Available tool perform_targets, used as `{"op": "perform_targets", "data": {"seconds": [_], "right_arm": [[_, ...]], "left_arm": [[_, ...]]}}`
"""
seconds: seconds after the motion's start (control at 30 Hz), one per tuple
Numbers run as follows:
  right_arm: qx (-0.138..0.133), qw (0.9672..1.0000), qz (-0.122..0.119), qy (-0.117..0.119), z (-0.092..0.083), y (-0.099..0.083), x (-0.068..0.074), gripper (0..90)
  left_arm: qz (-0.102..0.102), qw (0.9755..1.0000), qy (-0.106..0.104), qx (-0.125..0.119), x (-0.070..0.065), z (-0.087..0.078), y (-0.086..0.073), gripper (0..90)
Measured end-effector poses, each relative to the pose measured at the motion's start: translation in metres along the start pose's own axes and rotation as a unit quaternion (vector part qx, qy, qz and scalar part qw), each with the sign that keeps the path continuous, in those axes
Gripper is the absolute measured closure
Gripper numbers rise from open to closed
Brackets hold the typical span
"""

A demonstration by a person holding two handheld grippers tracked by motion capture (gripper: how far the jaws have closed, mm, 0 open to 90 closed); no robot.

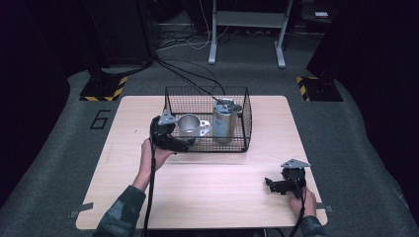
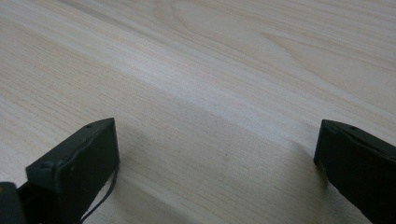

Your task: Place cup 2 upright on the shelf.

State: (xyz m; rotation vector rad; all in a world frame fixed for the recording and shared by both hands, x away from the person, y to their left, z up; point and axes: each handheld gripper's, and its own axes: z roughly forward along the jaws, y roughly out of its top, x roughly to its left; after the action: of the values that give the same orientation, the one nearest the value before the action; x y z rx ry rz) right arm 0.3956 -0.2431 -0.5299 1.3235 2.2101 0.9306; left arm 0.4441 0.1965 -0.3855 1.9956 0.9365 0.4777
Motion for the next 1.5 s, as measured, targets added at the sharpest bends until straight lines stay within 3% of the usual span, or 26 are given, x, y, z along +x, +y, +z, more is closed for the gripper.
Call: {"op": "perform_targets", "data": {"seconds": [0.5, 0.8, 1.3, 1.5], "right_arm": [[0.000, 1.0000, -0.001, 0.000, 0.000, 0.000, 0.000, 0.0], [0.000, 1.0000, 0.000, 0.000, 0.000, 0.000, 0.000, 0.0], [-0.001, 1.0000, 0.000, 0.000, 0.000, 0.000, 0.000, 0.0], [-0.002, 1.0000, 0.000, 0.000, 0.000, 0.000, 0.000, 0.0]], "left_arm": [[-0.004, 0.9998, 0.018, 0.005, 0.000, -0.034, -0.052, 0.1], [-0.038, 0.9988, 0.029, 0.011, 0.012, -0.043, -0.086, 0.1], [-0.103, 0.9916, 0.070, 0.036, 0.036, -0.043, -0.152, 0.1], [-0.112, 0.9892, 0.080, 0.051, 0.041, -0.037, -0.169, 0.1]]}}
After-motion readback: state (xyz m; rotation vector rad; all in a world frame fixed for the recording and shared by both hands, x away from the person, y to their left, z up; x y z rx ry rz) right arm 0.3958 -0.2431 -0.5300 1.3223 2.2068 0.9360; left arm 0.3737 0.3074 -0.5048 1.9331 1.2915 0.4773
